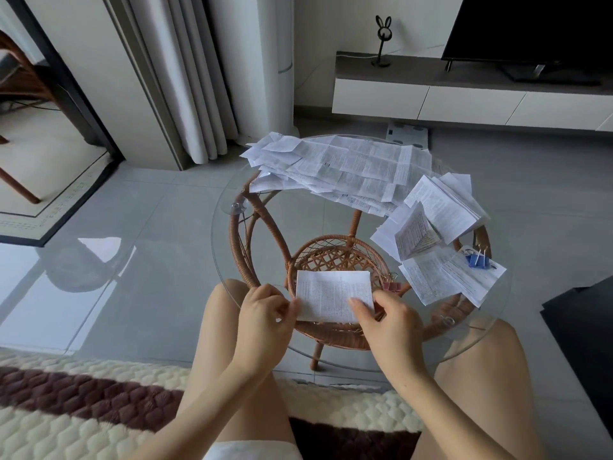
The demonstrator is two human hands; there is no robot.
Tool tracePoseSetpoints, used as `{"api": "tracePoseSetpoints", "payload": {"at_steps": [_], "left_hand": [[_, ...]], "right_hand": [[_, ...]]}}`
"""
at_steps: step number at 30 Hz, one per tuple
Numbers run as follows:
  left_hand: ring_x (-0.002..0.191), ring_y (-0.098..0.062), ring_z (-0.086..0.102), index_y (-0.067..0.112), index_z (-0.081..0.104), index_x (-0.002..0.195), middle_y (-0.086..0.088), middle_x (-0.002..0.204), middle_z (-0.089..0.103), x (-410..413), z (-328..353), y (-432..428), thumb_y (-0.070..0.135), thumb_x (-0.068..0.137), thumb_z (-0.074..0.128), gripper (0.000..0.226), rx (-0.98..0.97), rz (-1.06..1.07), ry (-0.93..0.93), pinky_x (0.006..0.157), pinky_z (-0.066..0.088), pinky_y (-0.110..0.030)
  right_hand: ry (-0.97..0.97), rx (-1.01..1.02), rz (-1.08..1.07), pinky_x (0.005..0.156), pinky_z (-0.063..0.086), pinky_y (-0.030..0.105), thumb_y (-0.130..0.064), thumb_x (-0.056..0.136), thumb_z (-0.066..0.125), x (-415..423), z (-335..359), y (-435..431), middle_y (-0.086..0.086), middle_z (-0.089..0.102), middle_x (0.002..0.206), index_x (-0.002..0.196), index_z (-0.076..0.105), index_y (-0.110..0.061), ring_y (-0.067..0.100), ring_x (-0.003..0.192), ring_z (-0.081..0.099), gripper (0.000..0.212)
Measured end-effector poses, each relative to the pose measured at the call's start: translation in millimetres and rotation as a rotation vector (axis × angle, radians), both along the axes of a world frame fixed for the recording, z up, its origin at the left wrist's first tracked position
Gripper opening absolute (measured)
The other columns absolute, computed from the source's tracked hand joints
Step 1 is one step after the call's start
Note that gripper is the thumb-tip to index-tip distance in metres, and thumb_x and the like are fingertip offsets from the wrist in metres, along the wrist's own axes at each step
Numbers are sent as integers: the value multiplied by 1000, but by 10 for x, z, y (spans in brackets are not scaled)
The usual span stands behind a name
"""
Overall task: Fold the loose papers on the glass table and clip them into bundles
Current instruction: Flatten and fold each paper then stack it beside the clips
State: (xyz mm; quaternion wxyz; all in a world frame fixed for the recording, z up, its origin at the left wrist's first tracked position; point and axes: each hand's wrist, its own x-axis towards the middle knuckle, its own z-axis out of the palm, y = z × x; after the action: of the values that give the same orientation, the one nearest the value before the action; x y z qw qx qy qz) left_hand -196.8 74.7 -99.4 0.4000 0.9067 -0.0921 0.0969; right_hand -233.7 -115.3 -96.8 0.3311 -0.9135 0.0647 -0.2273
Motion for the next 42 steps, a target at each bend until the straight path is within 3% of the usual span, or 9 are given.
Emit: {"api": "tracePoseSetpoints", "payload": {"at_steps": [4, 13, 18, 20, 25, 28, 31, 39, 42], "left_hand": [[65, -12, 46, 9, 58, 53, 7, 66, 49, -4, -53, -58, 10, 77, 77, 31, 39, 42, -66, 68, 35, -14], [67, -18, 44, 14, 49, 58, 6, 69, 45, -13, -77, -89, 6, 70, 79, 33, 95, 51, -104, 61, 44, -34], [100, -27, 57, 8, 63, 93, -8, 103, 62, 39, -22, -84, 4, 79, 64, 15, 284, -123, -260, 92, 44, -38], [116, -27, 57, 7, 69, 105, -9, 117, 64, 71, 16, -111, 5, 82, 46, 33, 399, -315, -320, 108, 38, -42], [118, -25, 58, 4, 66, 118, -10, 126, 62, 73, -31, -156, 7, 73, 26, 60, 548, -469, -199, 100, 41, -41], [136, -23, 36, 8, 48, 137, -9, 146, 38, 83, 2, -170, 3, 76, 29, 64, 553, -480, -90, 112, 19, -38], [142, -16, 0, 18, 25, 148, 0, 153, 10, 99, -15, -118, 14, 78, 7, 73, 519, -481, -44, 115, -9, -33], [136, -26, 37, 17, 51, 136, -10, 143, 45, 72, -28, -91, 18, 82, 28, 59, 628, -429, -102, 111, 19, -55], [132, -27, 44, 16, 55, 133, -11, 139, 51, 68, -44, -91, 21, 81, 33, 57, 663, -424, -140, 114, 21, -55]], "right_hand": [[31, -1, 6, 48, 32, 24, -9, 74, 76, 7, -19, 19, -1, 49, 53, 55, 45, -6, 18, 49, 43, 36], [149, -103, -17, 43, 24, 21, -7, 71, 73, 88, -7, 22, 3, 50, 52, 55, 45, -5, 23, 47, 44, 32], [209, -112, -22, 45, 16, 17, -8, 72, 72, 103, 92, 64, -7, 41, 51, 55, 40, -14, 4, 45, 30, 37], [233, -111, -23, 47, 15, 16, -9, 74, 71, 107, 112, 71, -10, 38, 53, 57, 41, -15, 2, 46, 32, 35], [264, -128, -33, 47, 18, 15, -9, 77, 66, 114, 123, 69, -1, 49, 59, 59, 46, -11, 15, 52, 39, 27], [257, -140, -35, 47, 19, 15, -8, 76, 66, 117, 113, 71, 3, 53, 59, 59, 47, -9, 21, 53, 43, 25], [253, -149, -34, 47, 18, 16, -7, 77, 65, 118, 106, 75, 3, 52, 59, 59, 46, -9, 21, 53, 42, 26], [157, -147, -43, 50, 23, 21, 0, 69, 71, 113, 84, 106, -5, 41, 58, 61, 36, -15, 19, 51, 36, 39], [100, -190, -90, 52, 31, 28, 3, 65, 73, 106, 25, 137, 5, 45, 54, 60, 44, -10, 20, 50, 37, 33]]}}
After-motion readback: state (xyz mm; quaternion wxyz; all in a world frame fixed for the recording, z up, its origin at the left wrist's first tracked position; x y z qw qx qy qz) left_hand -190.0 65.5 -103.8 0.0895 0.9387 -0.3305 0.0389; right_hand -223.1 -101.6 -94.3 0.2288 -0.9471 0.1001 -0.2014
